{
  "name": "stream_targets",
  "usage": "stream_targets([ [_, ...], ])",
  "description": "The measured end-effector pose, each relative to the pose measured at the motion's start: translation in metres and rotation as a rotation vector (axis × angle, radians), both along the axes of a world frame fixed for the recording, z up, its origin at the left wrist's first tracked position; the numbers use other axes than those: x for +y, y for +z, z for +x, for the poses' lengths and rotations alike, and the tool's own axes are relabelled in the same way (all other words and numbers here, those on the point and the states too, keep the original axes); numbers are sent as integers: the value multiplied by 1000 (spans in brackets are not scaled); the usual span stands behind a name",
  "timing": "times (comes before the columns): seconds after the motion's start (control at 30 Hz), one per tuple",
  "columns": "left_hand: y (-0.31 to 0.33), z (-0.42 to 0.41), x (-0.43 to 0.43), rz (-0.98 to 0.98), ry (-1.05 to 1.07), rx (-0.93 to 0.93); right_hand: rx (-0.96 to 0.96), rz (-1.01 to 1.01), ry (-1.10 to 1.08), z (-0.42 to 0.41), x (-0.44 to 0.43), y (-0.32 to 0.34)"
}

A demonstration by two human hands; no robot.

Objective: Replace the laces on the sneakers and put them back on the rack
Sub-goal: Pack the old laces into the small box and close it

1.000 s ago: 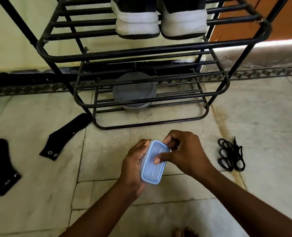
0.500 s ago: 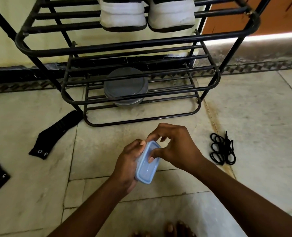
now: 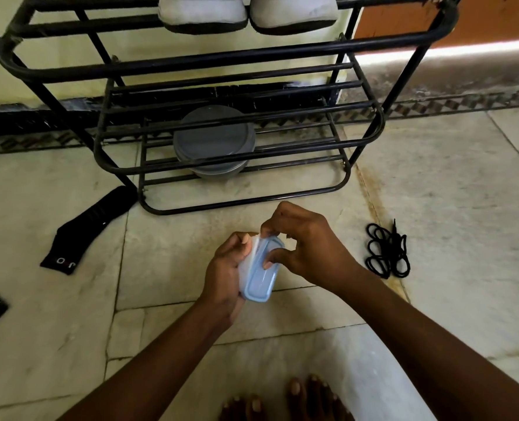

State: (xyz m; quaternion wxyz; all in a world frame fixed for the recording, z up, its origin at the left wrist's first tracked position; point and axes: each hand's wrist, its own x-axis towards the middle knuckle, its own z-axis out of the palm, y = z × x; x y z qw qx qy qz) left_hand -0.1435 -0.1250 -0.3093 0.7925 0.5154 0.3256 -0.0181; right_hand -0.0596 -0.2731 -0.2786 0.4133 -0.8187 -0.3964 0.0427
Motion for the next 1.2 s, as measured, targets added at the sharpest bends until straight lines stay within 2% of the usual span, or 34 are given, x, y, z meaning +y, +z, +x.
stream_targets([
  [0.2, -20, 0, -1, -77, 188, 141, -65, -96, 32, -4, -8, -15],
  [0.27, -24, -2, 1, -84, 212, 131, -69, -127, 64, -7, -9, -18],
  [0.33, -24, -4, 4, 24, 131, 80, -80, -151, 94, -10, -8, -20],
  [0.43, -27, -3, 4, 294, -63, 95, -102, -153, 69, -16, -6, -24],
  [0.53, -43, 1, 8, 510, -26, 152, -147, -148, 20, -23, -7, -30],
  [0.67, -63, 4, 24, 593, 10, 160, -331, -181, -9, -40, -21, -52],
  [0.87, -98, 1, 41, 811, -181, 85, -462, -208, -32, -67, -59, -112],
  [0.93, -106, -4, 42, 892, -224, 10, -448, -284, 0, -71, -68, -127],
  [1.0, -112, -7, 42, 958, -254, -58, -347, -406, 64, -71, -77, -137],
  [1.1, -118, -12, 42, 1013, -263, -75, -220, -519, 127, -70, -87, -139],
  [1.2, -120, -15, 40, 1040, -265, -64, -210, -538, 159, -70, -91, -136],
])
